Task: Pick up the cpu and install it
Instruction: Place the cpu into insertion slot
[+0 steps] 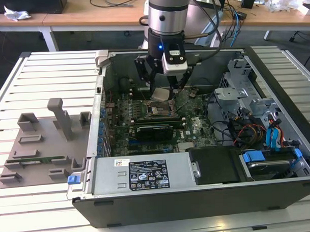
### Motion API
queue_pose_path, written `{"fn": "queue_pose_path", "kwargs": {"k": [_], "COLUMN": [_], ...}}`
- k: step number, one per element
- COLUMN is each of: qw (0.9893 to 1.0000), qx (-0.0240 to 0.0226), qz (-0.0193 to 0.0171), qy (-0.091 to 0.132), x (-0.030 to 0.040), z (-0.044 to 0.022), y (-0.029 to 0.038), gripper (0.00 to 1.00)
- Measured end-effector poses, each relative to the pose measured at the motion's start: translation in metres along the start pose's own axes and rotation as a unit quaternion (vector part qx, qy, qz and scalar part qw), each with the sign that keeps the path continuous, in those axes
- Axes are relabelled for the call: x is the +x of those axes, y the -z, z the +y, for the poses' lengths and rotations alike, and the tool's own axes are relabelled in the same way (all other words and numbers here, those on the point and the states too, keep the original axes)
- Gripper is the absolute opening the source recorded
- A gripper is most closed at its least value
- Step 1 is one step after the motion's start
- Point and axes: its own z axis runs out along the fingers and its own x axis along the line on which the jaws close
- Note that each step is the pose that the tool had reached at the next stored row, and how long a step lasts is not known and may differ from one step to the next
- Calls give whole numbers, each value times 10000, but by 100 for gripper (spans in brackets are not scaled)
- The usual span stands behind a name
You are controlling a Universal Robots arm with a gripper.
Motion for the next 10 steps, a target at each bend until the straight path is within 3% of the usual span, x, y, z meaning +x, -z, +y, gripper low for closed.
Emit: {"fn": "queue_pose_path", "kwargs": {"k": [4, 10], "qw": [9998, 9984], "qx": [8, 21], "qz": [14, 35], "qy": [-222, -555], "x": [0, 0], "z": [0, 0], "y": [-1, -2], "gripper": [55, 55]}}
